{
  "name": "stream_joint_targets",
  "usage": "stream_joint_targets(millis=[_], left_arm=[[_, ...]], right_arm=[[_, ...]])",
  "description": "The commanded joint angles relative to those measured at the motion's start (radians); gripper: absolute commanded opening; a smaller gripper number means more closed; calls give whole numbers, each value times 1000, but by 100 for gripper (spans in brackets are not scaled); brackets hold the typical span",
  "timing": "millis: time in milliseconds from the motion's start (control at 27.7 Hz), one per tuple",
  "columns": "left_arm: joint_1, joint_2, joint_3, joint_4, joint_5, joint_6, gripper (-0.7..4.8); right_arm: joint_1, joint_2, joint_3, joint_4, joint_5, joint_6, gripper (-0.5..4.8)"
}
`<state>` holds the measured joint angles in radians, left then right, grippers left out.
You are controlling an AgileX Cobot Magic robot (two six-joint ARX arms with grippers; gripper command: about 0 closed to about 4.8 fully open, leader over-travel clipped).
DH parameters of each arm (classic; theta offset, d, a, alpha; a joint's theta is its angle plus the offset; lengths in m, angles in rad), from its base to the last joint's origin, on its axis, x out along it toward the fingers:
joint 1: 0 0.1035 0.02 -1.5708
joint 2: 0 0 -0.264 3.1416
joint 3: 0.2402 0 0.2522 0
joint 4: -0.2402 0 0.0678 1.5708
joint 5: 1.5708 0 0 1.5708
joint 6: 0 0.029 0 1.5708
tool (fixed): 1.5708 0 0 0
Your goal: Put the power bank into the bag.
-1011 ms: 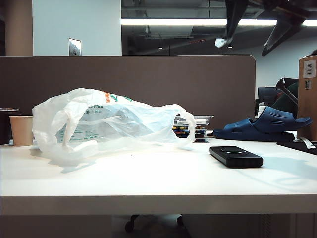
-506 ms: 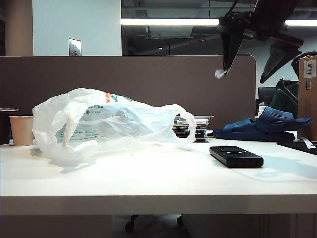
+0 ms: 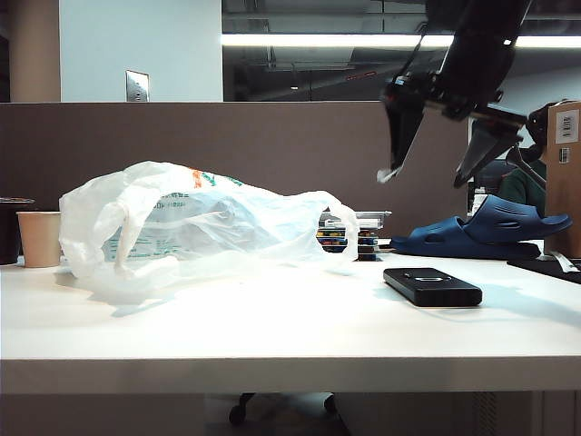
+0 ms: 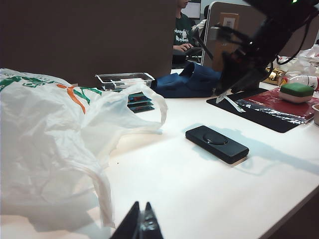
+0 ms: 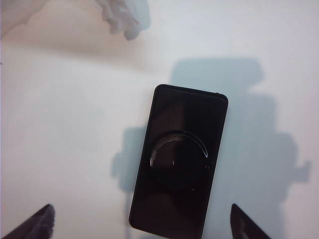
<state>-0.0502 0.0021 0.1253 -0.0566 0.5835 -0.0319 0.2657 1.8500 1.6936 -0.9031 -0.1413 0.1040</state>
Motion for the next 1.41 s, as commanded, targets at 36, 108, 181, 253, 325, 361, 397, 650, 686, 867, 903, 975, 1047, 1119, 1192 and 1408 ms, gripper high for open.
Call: stream_joint_targets(millis=[36, 108, 181, 253, 325, 361, 397, 650, 686, 867, 903, 975, 1047, 1119, 1192, 1408], left_arm=[[2, 0, 3, 10, 1, -2, -6], [2, 0, 3, 10, 1, -2, -6], [1, 0, 3, 10, 1, -3, -6], [1, 0, 3, 10, 1, -2, -6], [1, 0, 3, 10, 1, -3, -6], [1, 0, 3, 10, 1, -3, -6], [1, 0, 3, 10, 1, -3, -6], [1, 0, 3, 10, 2, -3, -6], [1, 0, 3, 10, 2, -3, -6], [1, 0, 3, 10, 5, -3, -6], [1, 0, 3, 10, 5, -3, -6], [1, 0, 3, 11, 5, -3, -6], [1, 0, 3, 12, 5, -3, -6], [1, 0, 3, 12, 5, -3, -6], [1, 0, 3, 12, 5, -3, -6], [1, 0, 3, 12, 5, -3, -6]], right_arm=[[18, 22, 5, 15, 66, 2, 479], [23, 41, 5, 19, 114, 1, 479], [35, 59, 5, 18, 147, 2, 479], [35, 78, 5, 18, 150, 11, 479], [41, 94, 5, 21, 155, 42, 479], [41, 104, 5, 25, 161, 62, 479], [41, 111, 5, 26, 166, 73, 479], [55, 156, 5, 61, 164, 114, 479], [55, 162, 5, 67, 166, 114, 479], [62, 191, 5, 81, 166, 140, 479], [63, 204, 5, 83, 168, 140, 479], [64, 215, 5, 85, 179, 140, 479], [66, 223, 5, 94, 193, 145, 479], [66, 229, 5, 100, 208, 159, 479], [66, 238, 5, 101, 219, 159, 479], [67, 255, 5, 107, 218, 159, 479]])
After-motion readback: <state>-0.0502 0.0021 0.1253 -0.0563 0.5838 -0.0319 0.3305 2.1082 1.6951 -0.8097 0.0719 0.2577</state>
